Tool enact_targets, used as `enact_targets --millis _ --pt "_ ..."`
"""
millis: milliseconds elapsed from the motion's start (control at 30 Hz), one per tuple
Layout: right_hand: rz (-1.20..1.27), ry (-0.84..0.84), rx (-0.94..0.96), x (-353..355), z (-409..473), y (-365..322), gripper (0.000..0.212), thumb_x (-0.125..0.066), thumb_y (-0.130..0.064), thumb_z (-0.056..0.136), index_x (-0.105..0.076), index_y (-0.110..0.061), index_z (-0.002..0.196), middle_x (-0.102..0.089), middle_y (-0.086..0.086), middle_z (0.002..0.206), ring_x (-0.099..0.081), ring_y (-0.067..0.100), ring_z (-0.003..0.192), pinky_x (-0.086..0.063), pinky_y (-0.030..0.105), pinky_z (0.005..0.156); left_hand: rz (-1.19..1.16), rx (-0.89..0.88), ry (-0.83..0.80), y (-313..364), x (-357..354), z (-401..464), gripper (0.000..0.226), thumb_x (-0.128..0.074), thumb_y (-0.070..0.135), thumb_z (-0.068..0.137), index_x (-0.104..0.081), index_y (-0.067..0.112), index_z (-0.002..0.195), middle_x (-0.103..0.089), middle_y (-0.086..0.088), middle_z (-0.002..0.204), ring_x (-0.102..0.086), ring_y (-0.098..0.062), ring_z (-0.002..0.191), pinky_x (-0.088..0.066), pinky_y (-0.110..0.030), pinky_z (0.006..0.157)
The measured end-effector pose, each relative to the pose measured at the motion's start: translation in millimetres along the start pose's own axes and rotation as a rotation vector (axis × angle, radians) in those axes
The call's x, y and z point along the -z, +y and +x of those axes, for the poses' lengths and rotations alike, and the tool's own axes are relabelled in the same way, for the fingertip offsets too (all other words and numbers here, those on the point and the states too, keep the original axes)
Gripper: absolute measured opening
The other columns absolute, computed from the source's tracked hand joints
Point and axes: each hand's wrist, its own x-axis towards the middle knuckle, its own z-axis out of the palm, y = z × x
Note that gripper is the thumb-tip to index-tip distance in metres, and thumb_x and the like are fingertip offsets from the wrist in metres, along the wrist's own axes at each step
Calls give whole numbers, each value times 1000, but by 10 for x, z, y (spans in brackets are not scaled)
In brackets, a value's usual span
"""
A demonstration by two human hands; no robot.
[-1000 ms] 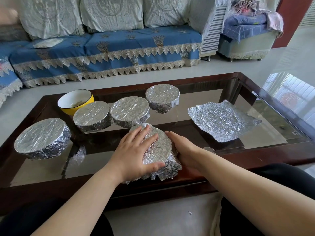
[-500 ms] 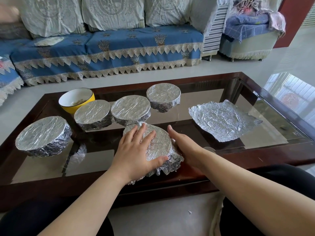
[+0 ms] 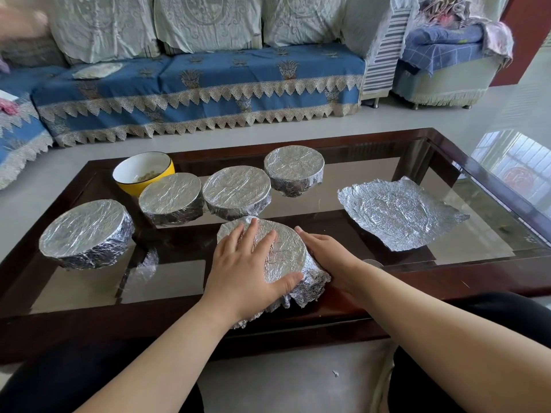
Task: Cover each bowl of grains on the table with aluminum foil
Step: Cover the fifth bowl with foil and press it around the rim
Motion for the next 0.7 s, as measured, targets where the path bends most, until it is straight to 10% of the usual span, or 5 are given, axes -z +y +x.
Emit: enact_targets --millis 700 --pt "109 27 -56 -89 77 22 16 -63 -13 94 -68 1 100 -70 14 81 -63 20 59 -54 28 56 12 7 26 6 0 -51 108 -6 94 63 -12 38 156 6 3 166 8 -21 151 -3 -46 120"
